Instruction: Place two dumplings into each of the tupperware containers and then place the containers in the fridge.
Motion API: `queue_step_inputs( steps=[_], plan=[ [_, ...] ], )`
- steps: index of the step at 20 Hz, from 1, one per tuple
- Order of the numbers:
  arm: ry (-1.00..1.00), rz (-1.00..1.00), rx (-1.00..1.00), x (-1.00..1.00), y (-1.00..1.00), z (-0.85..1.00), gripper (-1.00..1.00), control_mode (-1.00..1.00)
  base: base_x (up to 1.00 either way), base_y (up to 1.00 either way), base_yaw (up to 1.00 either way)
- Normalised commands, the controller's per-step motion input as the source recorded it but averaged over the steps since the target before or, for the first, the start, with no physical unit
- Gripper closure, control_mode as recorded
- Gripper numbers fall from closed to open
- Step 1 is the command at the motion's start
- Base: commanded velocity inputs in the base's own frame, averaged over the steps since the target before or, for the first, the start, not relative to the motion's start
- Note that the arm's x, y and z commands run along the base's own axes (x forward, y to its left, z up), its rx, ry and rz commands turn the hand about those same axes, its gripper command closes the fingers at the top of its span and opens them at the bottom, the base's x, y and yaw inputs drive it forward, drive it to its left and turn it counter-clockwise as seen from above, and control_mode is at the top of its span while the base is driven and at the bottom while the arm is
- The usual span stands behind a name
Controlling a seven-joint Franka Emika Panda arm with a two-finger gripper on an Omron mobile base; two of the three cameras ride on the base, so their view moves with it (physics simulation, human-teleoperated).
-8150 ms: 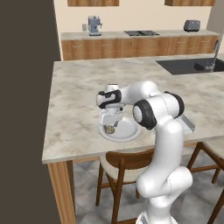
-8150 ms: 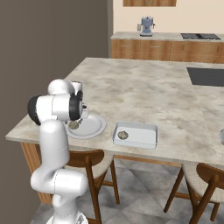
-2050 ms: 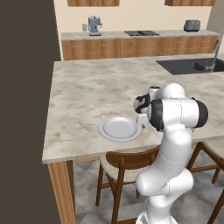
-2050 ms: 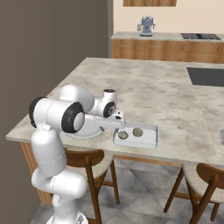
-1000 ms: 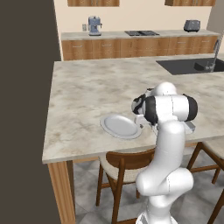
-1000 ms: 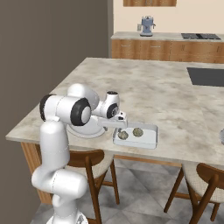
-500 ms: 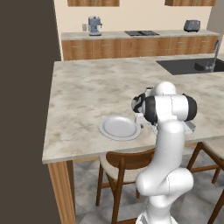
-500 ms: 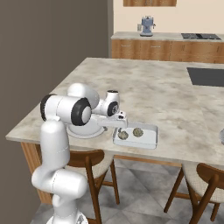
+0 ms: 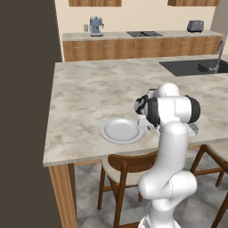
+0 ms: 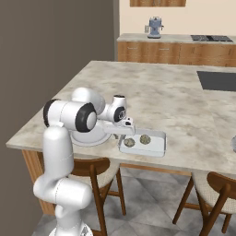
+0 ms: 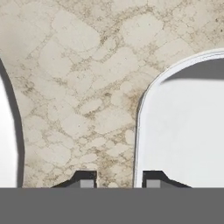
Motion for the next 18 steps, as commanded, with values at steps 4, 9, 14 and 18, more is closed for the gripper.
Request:
queue_step_inputs(
  steps=[4, 9, 14, 18],
  plan=[
    [0.0, 0.0, 0.0, 0.0, 0.0, -0.13, 1.0, -1.0, 0.0, 0.0, 0.0],
    [0.0, 0.0, 0.0, 0.0, 0.0, -0.04, 1.0, -1.0, 0.0, 0.0, 0.0],
    [0.01, 0.0, -0.06, 0.0, 0.0, 0.08, 1.0, -1.0, 0.0, 0.0, 0.0],
    [0.02, 0.0, -0.07, 0.0, 0.0, 0.16, 1.0, -1.0, 0.0, 0.0, 0.0]
  ],
)
